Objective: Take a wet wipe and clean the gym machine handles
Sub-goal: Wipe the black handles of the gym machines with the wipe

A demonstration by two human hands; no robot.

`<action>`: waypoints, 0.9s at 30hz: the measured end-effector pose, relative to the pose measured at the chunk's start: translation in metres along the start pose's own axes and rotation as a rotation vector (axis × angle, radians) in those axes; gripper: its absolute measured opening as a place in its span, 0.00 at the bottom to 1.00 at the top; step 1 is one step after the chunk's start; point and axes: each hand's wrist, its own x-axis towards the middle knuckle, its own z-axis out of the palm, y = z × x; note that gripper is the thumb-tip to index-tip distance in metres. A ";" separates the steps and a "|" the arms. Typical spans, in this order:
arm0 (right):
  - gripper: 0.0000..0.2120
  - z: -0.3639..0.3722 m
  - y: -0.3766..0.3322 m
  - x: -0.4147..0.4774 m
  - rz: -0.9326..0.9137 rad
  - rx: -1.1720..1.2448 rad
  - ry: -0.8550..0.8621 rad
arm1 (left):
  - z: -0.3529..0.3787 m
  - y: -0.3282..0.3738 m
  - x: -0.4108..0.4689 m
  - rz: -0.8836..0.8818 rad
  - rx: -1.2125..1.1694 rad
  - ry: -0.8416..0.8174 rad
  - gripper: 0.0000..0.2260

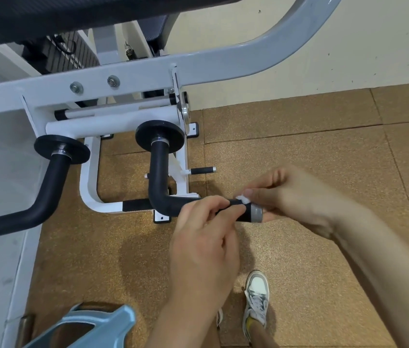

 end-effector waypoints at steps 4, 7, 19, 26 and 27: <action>0.15 0.013 0.008 0.004 0.063 0.115 -0.050 | -0.002 0.000 0.003 0.003 -0.010 0.001 0.12; 0.12 0.015 0.008 0.001 -0.130 -0.193 0.099 | -0.003 -0.004 0.000 0.009 -0.014 -0.001 0.12; 0.11 0.003 -0.039 0.014 0.017 -0.554 -0.166 | -0.023 -0.035 0.000 -0.192 0.038 0.063 0.10; 0.11 0.023 -0.045 0.028 -0.066 -0.731 -0.126 | -0.028 -0.041 0.014 -0.482 -0.216 0.051 0.08; 0.09 0.018 -0.044 0.023 -0.024 -0.759 -0.135 | -0.031 -0.042 0.017 -0.510 -0.222 0.038 0.09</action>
